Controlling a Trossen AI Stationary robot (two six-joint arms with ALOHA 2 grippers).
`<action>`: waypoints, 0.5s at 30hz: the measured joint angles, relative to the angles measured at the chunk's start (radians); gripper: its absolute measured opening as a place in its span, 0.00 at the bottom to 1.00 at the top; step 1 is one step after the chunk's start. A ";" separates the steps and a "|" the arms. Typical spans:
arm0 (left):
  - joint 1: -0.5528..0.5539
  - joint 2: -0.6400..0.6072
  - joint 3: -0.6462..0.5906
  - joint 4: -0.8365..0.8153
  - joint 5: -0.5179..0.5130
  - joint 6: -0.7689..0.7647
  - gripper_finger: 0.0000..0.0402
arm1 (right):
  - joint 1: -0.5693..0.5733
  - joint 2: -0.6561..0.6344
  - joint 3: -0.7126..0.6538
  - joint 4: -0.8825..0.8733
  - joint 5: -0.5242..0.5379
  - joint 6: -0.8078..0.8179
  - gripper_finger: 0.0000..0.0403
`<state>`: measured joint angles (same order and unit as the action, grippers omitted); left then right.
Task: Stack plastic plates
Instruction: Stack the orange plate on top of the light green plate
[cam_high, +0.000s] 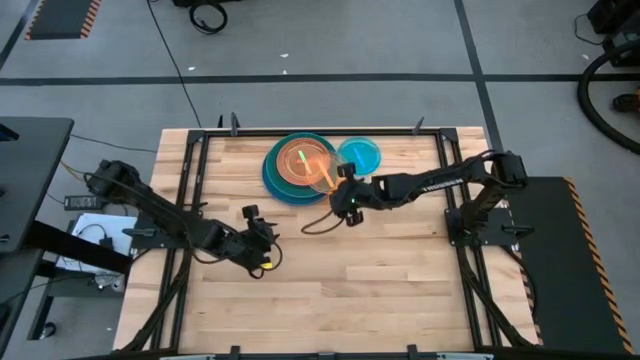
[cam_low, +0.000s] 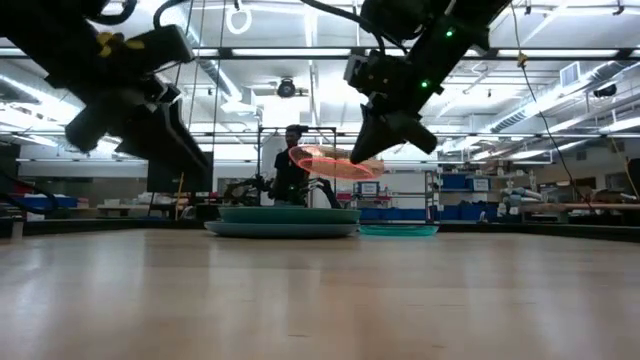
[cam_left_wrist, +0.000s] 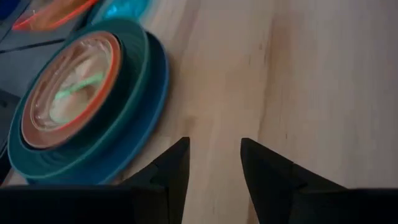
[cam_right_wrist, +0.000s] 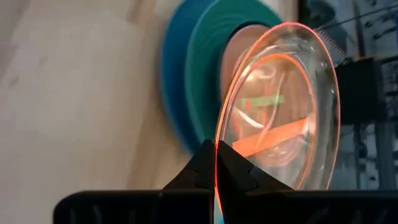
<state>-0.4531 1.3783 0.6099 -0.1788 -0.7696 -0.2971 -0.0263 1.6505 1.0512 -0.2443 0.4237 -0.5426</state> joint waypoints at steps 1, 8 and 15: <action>0.005 -0.025 -0.012 0.014 0.001 0.011 0.37 | -0.012 0.000 0.000 0.020 -0.009 -0.021 0.02; 0.062 -0.186 -0.119 0.102 0.015 0.068 0.37 | -0.092 0.000 0.000 0.138 -0.112 -0.119 0.02; 0.107 -0.308 -0.238 0.238 0.044 0.074 0.37 | -0.138 0.019 0.000 0.208 -0.198 -0.184 0.02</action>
<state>-0.3464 1.0703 0.3718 0.0596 -0.7256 -0.2234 -0.1638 1.6699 1.0509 -0.0361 0.2256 -0.7264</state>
